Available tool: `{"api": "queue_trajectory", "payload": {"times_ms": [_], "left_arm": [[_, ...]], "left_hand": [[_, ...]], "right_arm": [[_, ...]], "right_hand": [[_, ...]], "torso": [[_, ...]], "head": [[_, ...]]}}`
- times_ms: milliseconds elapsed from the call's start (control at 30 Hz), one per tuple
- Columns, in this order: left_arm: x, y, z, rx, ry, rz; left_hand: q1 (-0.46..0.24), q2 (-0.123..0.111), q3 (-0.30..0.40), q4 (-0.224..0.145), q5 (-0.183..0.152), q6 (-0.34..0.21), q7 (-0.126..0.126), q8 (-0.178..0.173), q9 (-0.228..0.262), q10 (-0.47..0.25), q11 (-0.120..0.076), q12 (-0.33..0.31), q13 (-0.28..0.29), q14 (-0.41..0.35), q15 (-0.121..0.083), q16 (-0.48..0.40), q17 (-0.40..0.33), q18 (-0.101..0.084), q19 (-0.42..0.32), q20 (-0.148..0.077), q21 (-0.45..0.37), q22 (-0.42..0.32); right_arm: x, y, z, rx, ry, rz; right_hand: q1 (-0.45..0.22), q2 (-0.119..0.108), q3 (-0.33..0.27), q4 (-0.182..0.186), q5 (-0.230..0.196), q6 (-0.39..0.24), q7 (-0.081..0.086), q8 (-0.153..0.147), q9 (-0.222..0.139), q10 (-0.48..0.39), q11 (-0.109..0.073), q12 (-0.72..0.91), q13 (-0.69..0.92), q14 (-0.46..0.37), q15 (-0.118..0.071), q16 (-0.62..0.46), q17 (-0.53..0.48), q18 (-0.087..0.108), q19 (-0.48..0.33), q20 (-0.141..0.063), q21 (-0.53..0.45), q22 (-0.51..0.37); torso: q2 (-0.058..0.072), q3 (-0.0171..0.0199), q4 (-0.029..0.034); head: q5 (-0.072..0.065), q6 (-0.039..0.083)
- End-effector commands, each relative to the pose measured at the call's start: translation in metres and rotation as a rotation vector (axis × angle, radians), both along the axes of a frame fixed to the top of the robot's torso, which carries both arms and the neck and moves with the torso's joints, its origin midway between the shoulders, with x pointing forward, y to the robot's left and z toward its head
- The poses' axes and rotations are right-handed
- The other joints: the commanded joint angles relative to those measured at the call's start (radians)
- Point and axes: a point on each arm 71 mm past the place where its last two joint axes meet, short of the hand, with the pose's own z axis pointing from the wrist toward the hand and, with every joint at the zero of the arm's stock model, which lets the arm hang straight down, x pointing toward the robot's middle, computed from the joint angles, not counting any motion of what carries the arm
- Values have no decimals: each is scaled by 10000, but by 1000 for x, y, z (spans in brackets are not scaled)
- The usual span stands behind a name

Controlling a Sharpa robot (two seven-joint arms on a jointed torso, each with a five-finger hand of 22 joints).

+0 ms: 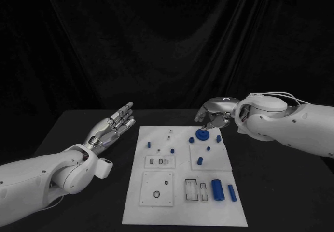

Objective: Assemble the parts on the task board

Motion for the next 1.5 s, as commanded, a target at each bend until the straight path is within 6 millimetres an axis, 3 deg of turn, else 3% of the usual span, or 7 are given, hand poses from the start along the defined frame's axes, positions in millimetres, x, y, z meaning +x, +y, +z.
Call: {"api": "queue_trajectory", "payload": {"times_ms": [33, 167, 400, 500, 633, 967, 1500], "left_arm": [[-3, -2, 10, -556, -1112, -396], [-3, -2, 10, -558, -1091, -416], [-3, -1, 10, -556, -1050, -431], [-4, 0, 10, -556, -1025, -439], [-4, 0, 10, -562, -1010, -456], [-5, -1, 10, -588, -936, -532], [-5, -4, 9, -624, -809, -698]], "left_hand": [[103, 24, 54, -5, 122, 97, 51, 66, 14, 0, 56, -65, -16, -4, 73, -36, -13, 75, 12, 95, -33, -17], [138, 38, 63, -4, 189, 112, 84, 68, 15, 0, 72, -65, -16, -4, 115, -36, -13, 78, 12, 149, -33, -17], [181, 63, 79, -5, 306, 123, 139, 67, 15, 0, 101, -65, -16, -4, 176, -36, -13, 80, 12, 230, -33, -17], [189, 66, 82, -6, 327, 132, 143, 68, 16, 0, 107, -65, -16, -4, 188, -36, -13, 80, 12, 246, -33, -17], [224, 78, 97, -10, 401, 136, 160, 68, 16, 0, 131, -65, -16, -4, 234, -36, -13, 81, 12, 306, -33, -17], [278, 104, 128, -14, 497, 146, 214, 68, 17, 0, 201, -65, -16, -4, 294, -36, -13, 84, 12, 385, -33, -17], [363, 127, 187, -34, 595, 189, 276, 75, 23, 0, 310, -65, -16, -4, 354, -36, -13, 88, 12, 465, -33, -17]], "right_arm": [[4, 0, 1, -1342, -1185, -104], [5, 2, -4, -1529, -1282, -13], [4, 6, -11, -1643, -1442, 179], [3, 6, -16, -1634, -1416, 256], [3, 8, -21, -1626, -1360, 337], [-1, 10, -31, -1607, -1151, 596], [1, 17, -50, -1559, -921, 864]], "right_hand": [[38, -123, 240, 48, 497, 224, 8, -29, 67, 141, -10, -99, 18, 185, -64, 456, 282, -189, 339, -34, 708, 985], [71, -396, 846, 133, 840, 332, -47, -131, 163, 352, -91, -240, 12, 392, -153, 1381, 1193, -326, 594, -102, 1399, 1977], [-322, -696, 948, 464, 165, 319, -68, -194, 226, 444, -146, -272, 59, 513, -185, 1882, 1753, -375, 692, -125, 1695, 2431], [-404, -745, 928, 531, 52, 316, -58, -196, 241, 467, -134, -257, 82, 531, -188, 1965, 1861, -390, 725, -128, 1758, 2538], [-463, -772, 935, 602, 46, 323, -45, -193, 262, 614, -127, -164, 141, 606, -195, 2130, 2081, -414, 790, -134, 1857, 2697], [-438, -820, 997, 649, 139, 355, 70, -185, 282, 797, -58, -71, 204, 807, -194, 2404, 2450, -421, 816, -134, 1900, 2783], [-455, -920, 1541, 904, 1145, 974, 115, -47, 392, 1154, -5, -130, 203, 860, -160, 2492, 2593, -432, 840, -103, 1939, 2964]], "torso": [[303, -65, 122], [454, -119, 201], [673, -175, 301], [734, -197, 335], [756, -170, 344], [673, -190, 333], [612, -210, 331]], "head": [[-68, 89], [-135, 168], [-264, 351], [-294, 359], [-302, 357], [-346, 274], [-264, 144]]}}
